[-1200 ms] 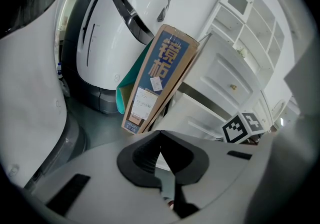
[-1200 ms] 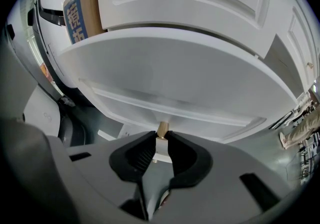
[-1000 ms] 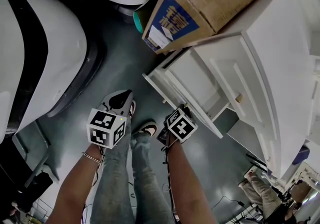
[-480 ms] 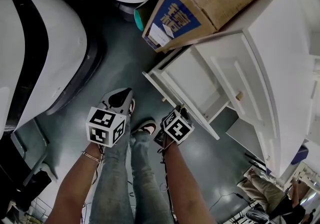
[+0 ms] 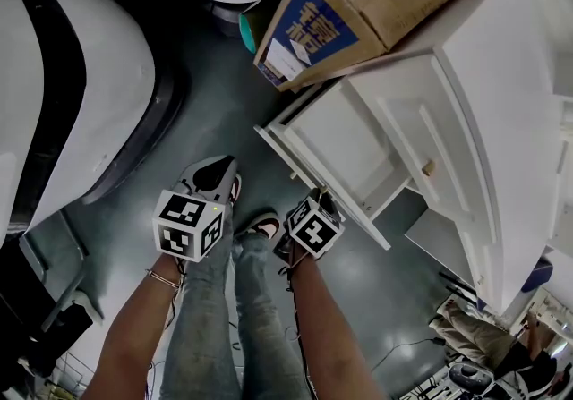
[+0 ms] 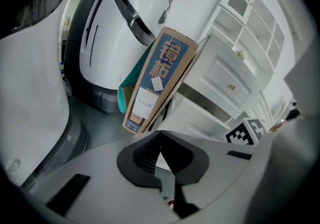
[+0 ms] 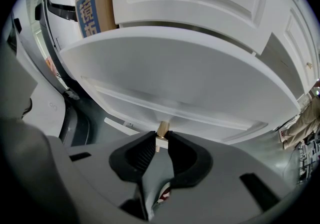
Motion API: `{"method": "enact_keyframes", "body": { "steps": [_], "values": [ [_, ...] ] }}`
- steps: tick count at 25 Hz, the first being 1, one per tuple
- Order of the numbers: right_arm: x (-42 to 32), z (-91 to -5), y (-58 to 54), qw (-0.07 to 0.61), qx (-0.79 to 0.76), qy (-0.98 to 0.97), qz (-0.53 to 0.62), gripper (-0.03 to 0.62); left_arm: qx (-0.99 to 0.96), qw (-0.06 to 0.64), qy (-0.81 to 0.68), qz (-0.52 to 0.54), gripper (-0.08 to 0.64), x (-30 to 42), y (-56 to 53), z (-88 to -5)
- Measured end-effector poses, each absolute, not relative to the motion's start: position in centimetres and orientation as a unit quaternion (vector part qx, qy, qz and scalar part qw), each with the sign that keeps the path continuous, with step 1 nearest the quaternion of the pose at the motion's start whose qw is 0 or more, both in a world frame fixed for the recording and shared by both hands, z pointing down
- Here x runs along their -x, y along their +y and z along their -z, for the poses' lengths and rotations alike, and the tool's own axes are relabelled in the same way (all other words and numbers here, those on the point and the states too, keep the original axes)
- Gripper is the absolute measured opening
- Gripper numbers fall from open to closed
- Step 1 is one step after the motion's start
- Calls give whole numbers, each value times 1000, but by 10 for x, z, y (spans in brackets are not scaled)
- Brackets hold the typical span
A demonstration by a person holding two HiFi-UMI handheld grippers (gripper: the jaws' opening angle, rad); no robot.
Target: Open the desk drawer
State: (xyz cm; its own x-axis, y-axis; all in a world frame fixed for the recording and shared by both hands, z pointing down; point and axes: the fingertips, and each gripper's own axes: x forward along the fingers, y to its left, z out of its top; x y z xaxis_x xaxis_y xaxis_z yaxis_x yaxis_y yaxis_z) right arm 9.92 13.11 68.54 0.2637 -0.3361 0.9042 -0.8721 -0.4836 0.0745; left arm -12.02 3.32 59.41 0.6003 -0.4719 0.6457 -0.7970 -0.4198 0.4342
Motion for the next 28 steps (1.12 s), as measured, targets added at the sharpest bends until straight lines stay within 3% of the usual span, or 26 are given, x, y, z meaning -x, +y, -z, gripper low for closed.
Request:
{"method": "enact_keyframes", "body": {
  "steps": [16,28],
  "values": [
    [-97,-678,133,279,-721,-410,-485,91,-821,359,-377,-232,17,105,19,-575],
    [-82,-600,130,266,-698,-467,-473,83,-833,347,-367,-227,17,70,-6,-517]
  ]
}}
